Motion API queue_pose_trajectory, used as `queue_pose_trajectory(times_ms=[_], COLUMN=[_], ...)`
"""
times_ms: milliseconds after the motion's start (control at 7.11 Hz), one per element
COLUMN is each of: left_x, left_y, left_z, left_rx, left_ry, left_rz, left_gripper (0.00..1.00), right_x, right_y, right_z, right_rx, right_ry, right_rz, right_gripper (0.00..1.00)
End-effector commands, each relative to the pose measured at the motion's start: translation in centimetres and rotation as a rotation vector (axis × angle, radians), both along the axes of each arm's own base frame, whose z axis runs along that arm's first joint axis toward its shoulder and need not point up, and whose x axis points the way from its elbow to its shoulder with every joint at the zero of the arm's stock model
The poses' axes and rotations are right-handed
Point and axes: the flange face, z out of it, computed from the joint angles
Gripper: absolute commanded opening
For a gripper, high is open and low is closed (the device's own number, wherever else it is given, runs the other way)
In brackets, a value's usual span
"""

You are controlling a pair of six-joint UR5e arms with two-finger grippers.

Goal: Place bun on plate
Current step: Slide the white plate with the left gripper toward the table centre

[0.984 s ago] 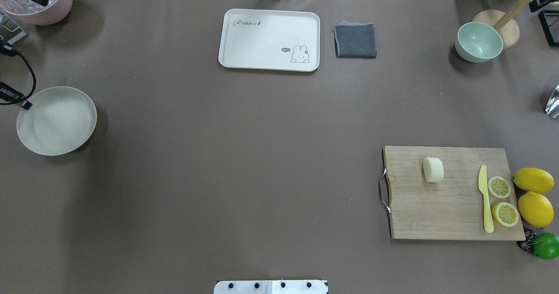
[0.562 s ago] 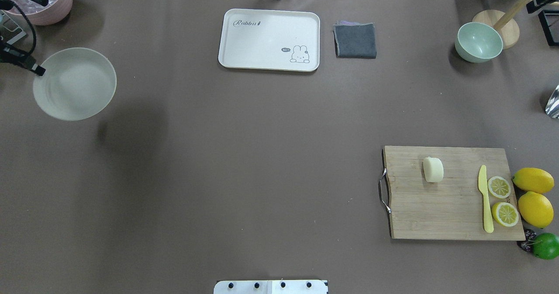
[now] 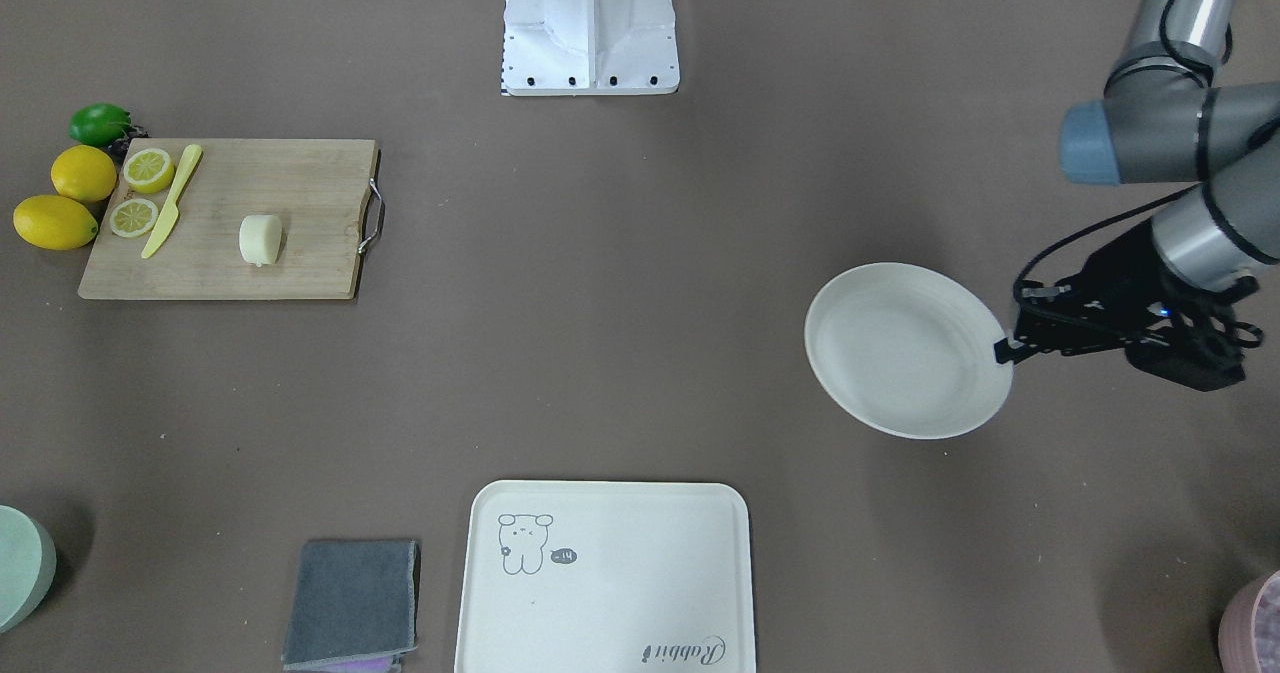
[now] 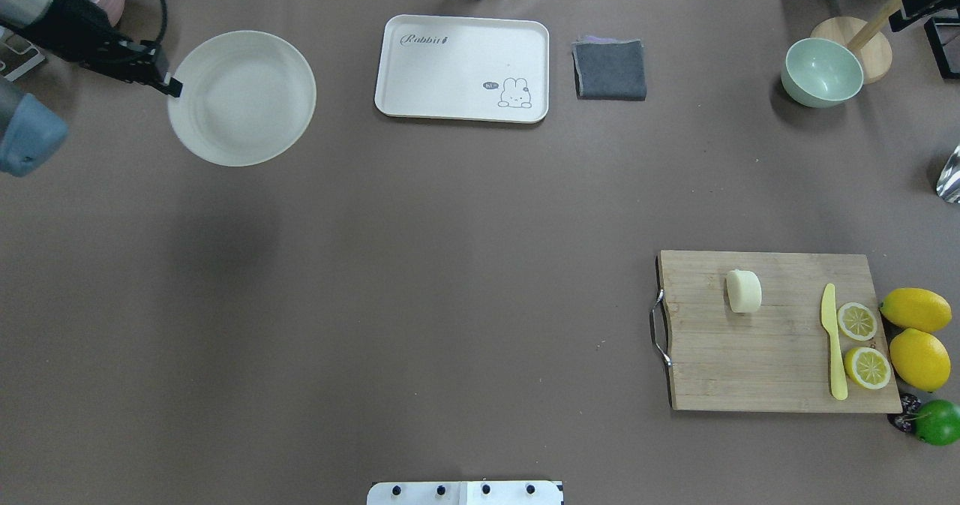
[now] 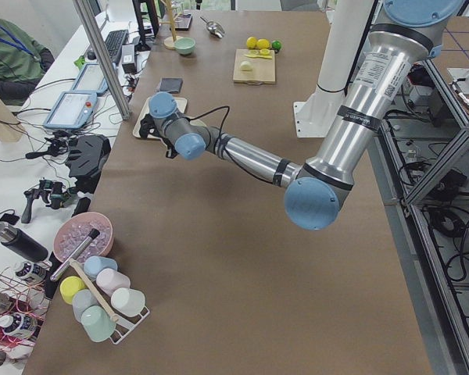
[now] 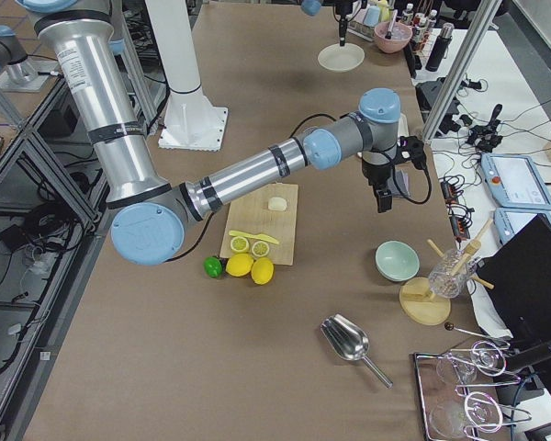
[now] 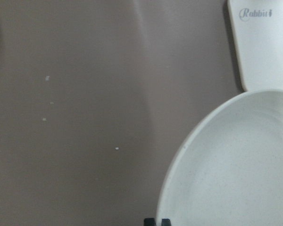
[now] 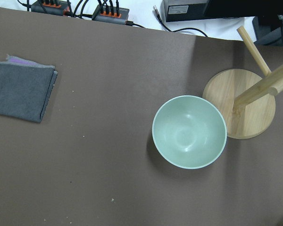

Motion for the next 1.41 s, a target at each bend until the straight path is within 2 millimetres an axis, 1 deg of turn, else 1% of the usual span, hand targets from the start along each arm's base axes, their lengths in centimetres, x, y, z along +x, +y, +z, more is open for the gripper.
queue_pose_trajectory(times_ms=[0, 141, 281, 422, 562, 703, 844, 984, 1125, 1266], left_x=[9.6, 14.0, 17.9, 20.8, 24.2, 26.3, 27.4, 28.7, 29.1, 29.2], left_y=[5.5, 8.6, 11.0, 13.2, 16.1, 18.1, 19.3, 20.9, 21.4, 21.6], left_z=[-6.4, -7.6, -8.9, -9.5, -9.5, -9.8, -10.3, -10.2, -10.8, -10.6], left_rx=[-0.011, -0.003, 0.005, 0.007, 0.022, 0.031, 0.030, 0.010, 0.033, 0.047], left_ry=[0.016, 0.013, 0.011, 0.007, -0.007, -0.012, -0.004, -0.005, 0.004, 0.027], left_rz=[-0.042, -0.033, -0.038, -0.038, -0.021, -0.015, -0.002, 0.015, -0.001, -0.004], left_gripper=[0.00, 0.00, 0.00, 0.00, 0.00, 0.00, 0.00, 0.00, 0.39, 0.60], right_x=[-1.3, -1.3, -1.3, -1.3, -1.3, -1.3, -1.1, -1.0, -0.6, -0.6], right_y=[-0.3, -0.3, -0.2, -0.3, -0.2, -0.1, 0.1, 0.6, 1.7, 2.2], right_z=[-0.7, -0.8, -0.8, -0.7, -0.6, -0.6, -0.3, -0.5, 0.5, -0.4], right_rx=[-0.009, -0.008, -0.005, -0.009, -0.011, -0.010, -0.015, -0.011, -0.020, 0.000], right_ry=[-0.009, -0.009, -0.009, -0.009, -0.010, -0.011, -0.012, -0.015, -0.014, -0.018], right_rz=[-0.001, -0.001, -0.002, -0.001, -0.002, -0.003, -0.002, -0.002, -0.002, -0.002], right_gripper=[1.00, 1.00, 1.00, 1.00, 1.00, 1.00, 1.00, 1.00, 1.00, 1.00])
